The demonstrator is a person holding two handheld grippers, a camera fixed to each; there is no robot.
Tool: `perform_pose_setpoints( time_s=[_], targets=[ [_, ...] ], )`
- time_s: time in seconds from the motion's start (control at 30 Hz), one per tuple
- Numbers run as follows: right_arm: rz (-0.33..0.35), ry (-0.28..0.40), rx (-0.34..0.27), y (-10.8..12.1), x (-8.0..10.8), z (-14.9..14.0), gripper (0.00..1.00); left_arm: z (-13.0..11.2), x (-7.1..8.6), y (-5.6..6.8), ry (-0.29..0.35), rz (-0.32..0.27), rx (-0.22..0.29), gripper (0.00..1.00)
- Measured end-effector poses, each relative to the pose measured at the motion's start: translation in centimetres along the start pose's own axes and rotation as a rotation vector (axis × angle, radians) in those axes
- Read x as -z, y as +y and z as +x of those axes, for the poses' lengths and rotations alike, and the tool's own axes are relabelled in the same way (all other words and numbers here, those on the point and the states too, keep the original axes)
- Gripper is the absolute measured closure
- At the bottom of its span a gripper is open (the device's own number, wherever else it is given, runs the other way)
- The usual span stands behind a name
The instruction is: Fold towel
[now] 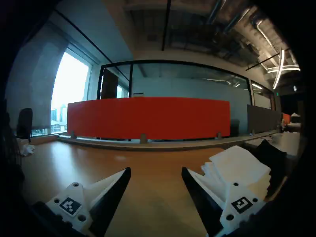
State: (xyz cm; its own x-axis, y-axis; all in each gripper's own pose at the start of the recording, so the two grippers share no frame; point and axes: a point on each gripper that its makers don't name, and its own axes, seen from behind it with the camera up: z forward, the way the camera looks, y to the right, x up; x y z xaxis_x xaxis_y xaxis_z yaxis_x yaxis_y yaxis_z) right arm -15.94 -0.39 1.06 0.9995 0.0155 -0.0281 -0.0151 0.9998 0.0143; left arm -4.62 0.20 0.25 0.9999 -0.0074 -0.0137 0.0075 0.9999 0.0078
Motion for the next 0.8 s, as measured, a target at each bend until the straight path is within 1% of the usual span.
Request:
perform_pose_setpoints(
  time_s=[0.8],
  targets=[
    [0.001, -0.001, 0.000, -0.02, -0.08, 0.02, 0.00, 0.20, 0.02, 0.01, -0.001, 0.000, 0.000, 0.01]
  ],
)
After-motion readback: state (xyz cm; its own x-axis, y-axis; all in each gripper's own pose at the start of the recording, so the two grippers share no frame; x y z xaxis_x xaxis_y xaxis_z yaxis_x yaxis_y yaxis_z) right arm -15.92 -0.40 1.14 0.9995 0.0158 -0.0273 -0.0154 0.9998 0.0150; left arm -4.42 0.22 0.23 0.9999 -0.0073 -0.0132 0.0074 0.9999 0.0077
